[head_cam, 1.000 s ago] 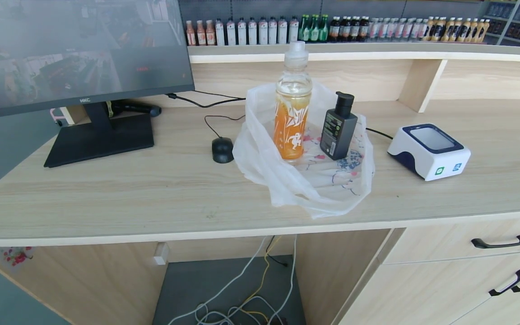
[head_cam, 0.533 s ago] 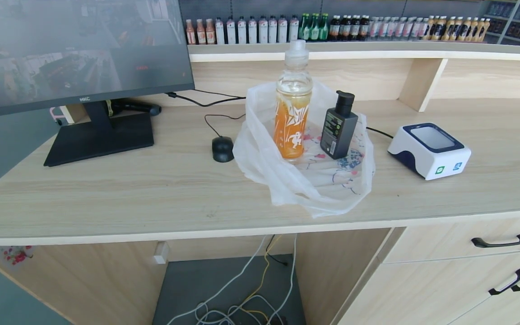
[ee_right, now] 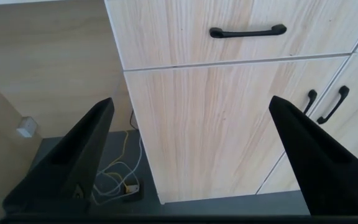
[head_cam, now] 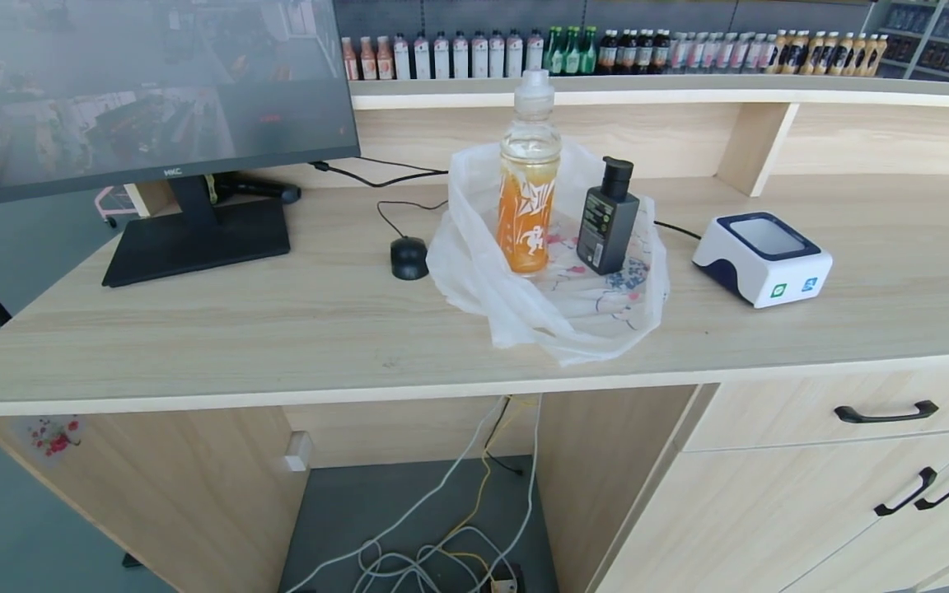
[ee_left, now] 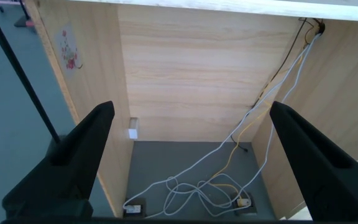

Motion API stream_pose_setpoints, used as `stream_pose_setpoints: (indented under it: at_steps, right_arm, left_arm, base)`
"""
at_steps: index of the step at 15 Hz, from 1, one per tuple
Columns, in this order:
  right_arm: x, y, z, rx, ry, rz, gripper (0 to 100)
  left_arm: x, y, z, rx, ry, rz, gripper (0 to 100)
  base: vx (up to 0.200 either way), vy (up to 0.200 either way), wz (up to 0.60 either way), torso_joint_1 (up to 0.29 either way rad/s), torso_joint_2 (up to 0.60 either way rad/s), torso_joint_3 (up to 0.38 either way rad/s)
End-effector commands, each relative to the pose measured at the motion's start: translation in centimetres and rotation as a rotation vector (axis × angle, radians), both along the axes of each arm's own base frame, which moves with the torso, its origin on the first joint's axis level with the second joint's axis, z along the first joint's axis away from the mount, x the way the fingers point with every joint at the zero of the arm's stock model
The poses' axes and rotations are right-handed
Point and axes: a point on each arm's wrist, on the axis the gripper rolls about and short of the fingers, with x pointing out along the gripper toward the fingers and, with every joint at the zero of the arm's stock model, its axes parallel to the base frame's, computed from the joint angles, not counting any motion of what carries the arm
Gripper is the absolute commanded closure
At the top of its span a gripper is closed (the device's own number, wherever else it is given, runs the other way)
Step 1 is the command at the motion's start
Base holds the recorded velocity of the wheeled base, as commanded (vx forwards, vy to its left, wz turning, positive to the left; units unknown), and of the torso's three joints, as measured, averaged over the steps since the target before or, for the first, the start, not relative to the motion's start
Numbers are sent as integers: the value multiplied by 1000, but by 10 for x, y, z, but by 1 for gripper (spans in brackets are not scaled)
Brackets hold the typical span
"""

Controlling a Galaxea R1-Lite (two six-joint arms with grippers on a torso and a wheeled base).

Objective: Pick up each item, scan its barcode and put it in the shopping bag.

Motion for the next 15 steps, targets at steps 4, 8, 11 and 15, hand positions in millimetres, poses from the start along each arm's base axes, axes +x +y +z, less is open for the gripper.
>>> stream_pose_setpoints:
  at_steps: [4,8,11,15]
  right_arm:
    - [0,0,0,-2,2,1,0]
    - [0,0,0,-5,2,2,0]
    - [0,0,0,-3,2,1,0]
    - [0,0,0,-2,2,1,0]
  left_arm:
    - [0,0,0,-3,-1,0,0]
    - [0,0,0,-3,-1,0,0]
    - [0,0,0,-2,-1,0,0]
    - [0,0,0,-2,-1,0,0]
  base:
    - [0,-200,0,2,4,2]
    - [0,-200,0,10,10,-4]
    - [0,-200,0,1,1,2]
    - [0,-200,0,4,7,2]
